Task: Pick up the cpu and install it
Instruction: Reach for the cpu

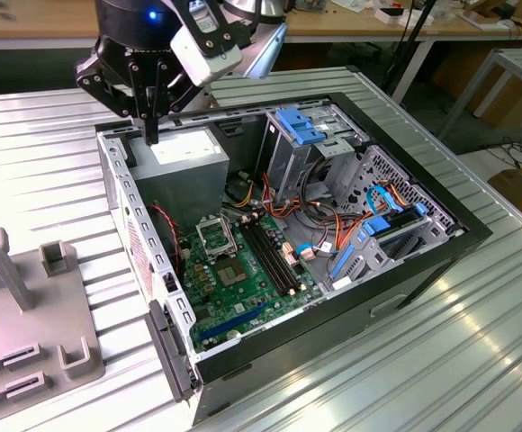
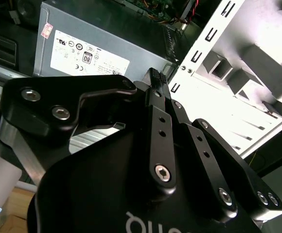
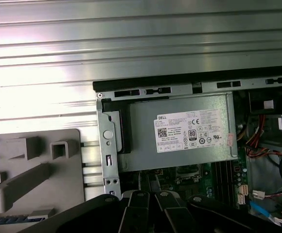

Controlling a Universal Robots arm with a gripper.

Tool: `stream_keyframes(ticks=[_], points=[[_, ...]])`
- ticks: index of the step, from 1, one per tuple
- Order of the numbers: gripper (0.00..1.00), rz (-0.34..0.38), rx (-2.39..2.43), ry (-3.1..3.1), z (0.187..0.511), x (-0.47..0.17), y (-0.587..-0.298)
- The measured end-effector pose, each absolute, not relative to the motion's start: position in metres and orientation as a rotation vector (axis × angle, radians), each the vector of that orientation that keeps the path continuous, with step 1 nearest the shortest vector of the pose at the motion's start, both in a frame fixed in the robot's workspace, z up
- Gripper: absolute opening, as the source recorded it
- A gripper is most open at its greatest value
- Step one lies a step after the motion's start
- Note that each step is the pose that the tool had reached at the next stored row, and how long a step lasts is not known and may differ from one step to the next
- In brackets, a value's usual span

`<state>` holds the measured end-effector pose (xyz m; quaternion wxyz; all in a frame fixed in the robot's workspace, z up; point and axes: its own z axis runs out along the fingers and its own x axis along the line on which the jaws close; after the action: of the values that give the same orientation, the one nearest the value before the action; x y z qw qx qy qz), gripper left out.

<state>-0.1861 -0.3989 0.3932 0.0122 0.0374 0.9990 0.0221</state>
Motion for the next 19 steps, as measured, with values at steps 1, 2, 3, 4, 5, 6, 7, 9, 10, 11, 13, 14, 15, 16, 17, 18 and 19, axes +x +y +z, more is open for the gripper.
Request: stream_keyframes(ticks=[1,2,3,4,5,6,7,9,10,11,13,14,15,16,17,18,19], points=[[0.11,0.069,0.117,3.114,0.393,-0.186,-0.399],[0.11,0.069,0.117,3.114,0.393,-0.187,-0.399],[0.11,0.069,0.117,3.114,0.393,-0.187,-0.399],[0.11,0.069,0.117,3.114,0.393,-0.187,-0.399],[0.11,0.069,0.117,3.114,0.393,-0.188,-0.399],[0.11,0.069,0.117,3.114,0.393,-0.188,-0.399],[0.11,0.069,0.117,3.114,0.393,-0.188,-0.399],[0.11,0.069,0.117,3.114,0.393,-0.188,-0.399],[0.11,0.069,0.117,3.114,0.393,-0.188,-0.399],[0.11,0.069,0.117,3.114,0.393,-0.189,-0.399],[0.11,0.069,0.117,3.114,0.393,-0.189,-0.399],[0.11,0.069,0.117,3.114,0.393,-0.190,-0.399],[0.11,0.069,0.117,3.114,0.393,-0.191,-0.399],[0.11,0.069,0.117,3.114,0.393,-0.192,-0.399],[0.11,0.069,0.117,3.114,0.393,-0.193,-0.399],[0.11,0.069,0.117,3.114,0.393,-0.194,-0.399],[0.11,0.069,0.117,3.114,0.393,-0.197,-0.399]])
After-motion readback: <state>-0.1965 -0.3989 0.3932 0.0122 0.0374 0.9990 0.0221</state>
